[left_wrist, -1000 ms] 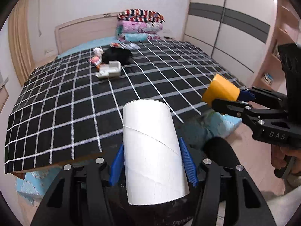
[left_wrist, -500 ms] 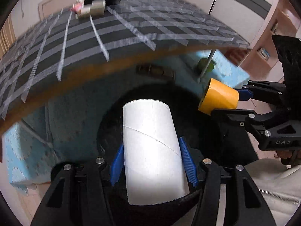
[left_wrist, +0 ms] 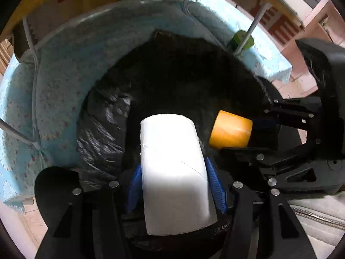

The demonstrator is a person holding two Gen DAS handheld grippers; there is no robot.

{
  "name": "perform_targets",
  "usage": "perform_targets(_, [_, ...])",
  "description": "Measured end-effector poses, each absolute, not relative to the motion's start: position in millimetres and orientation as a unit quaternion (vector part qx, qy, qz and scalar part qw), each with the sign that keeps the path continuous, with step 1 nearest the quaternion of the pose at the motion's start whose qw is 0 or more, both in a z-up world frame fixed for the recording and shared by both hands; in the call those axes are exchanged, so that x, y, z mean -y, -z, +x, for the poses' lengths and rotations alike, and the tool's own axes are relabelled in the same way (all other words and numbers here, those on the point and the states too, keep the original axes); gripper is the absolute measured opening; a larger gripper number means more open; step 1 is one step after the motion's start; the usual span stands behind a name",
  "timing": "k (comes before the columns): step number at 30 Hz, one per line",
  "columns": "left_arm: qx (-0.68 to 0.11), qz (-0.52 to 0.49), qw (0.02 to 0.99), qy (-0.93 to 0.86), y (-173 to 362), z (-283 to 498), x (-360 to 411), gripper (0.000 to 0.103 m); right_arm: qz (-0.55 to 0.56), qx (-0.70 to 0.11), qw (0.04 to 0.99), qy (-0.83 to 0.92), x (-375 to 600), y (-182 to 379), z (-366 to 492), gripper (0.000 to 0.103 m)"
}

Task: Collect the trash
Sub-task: 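Carry both items over the bin and open both tools to drop them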

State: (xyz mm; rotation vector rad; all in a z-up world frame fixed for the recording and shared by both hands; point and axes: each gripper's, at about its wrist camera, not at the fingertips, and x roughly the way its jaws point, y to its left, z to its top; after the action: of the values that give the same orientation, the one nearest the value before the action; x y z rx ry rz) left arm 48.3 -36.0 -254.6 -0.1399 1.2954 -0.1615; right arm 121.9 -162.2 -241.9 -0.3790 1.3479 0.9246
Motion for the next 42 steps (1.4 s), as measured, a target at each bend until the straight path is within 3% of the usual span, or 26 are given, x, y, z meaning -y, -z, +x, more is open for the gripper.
perform_targets(12, [-0.61, -0.073, 0.785, 0.078, 260.0, 50.4, 36.6, 0.057, -0.18, -0.594, 0.673, -0.402, 163.2, 242.6, 123.9, 0.051])
perform_targets(14, [-0.603, -0.072, 0.79, 0.079, 256.2, 50.7, 38.0, 0.066, -0.177, -0.593, 0.675, -0.401, 165.1, 240.2, 123.4, 0.052])
perform_targets(17, [-0.588, -0.068, 0.801, 0.087, 245.9, 48.4, 40.7, 0.07, -0.173, -0.584, 0.683, -0.404, 166.8, 234.5, 125.5, 0.055])
perform_targets(30, [-0.569, -0.067, 0.815, 0.089, 226.3, 44.2, 37.2, 0.07, -0.171, -0.557, 0.698, -0.418, 168.4, 211.9, 125.0, 0.055])
perform_targets(42, [-0.511, -0.056, 0.853, 0.088, 163.8, 41.5, 25.1, 0.07, -0.165, -0.5, 0.731, -0.434, 172.4, 160.4, 131.2, 0.055])
